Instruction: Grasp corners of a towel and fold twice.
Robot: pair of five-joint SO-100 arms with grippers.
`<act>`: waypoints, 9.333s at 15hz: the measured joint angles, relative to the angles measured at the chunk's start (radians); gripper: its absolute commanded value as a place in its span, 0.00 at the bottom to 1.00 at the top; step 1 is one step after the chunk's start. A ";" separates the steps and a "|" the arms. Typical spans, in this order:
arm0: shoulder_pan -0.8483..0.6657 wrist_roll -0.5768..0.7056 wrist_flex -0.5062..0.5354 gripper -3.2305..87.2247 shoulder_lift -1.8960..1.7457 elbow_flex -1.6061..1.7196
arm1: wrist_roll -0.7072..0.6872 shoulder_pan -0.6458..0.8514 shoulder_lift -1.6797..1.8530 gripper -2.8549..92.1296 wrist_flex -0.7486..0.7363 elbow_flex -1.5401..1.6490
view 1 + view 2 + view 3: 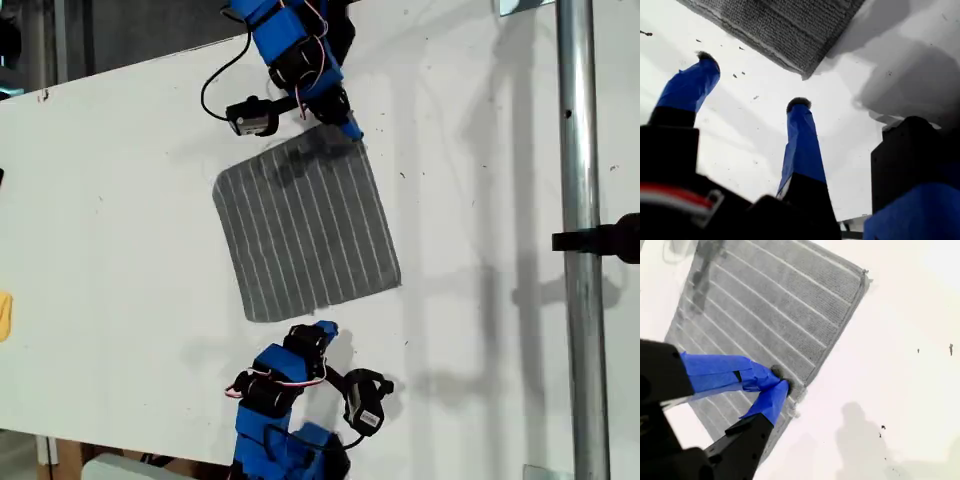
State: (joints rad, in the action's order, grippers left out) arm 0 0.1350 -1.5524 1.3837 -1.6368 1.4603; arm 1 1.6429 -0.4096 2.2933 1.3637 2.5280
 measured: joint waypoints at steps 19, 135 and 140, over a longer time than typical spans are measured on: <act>0.000 0.097 0.097 0.33 0.172 -0.256 | -0.245 0.242 -0.285 0.03 -0.265 0.032; -0.575 0.545 0.282 0.32 0.571 -0.207 | -1.012 0.963 -0.994 0.24 -0.224 -0.868; -0.623 0.520 0.288 0.28 0.242 -0.002 | -1.037 1.100 -0.821 0.29 -0.095 -0.792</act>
State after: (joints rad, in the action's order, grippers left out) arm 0 -0.4878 -1.0324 1.6720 -1.3944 1.4588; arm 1 0.6059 0.6903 1.4726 1.2686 1.7365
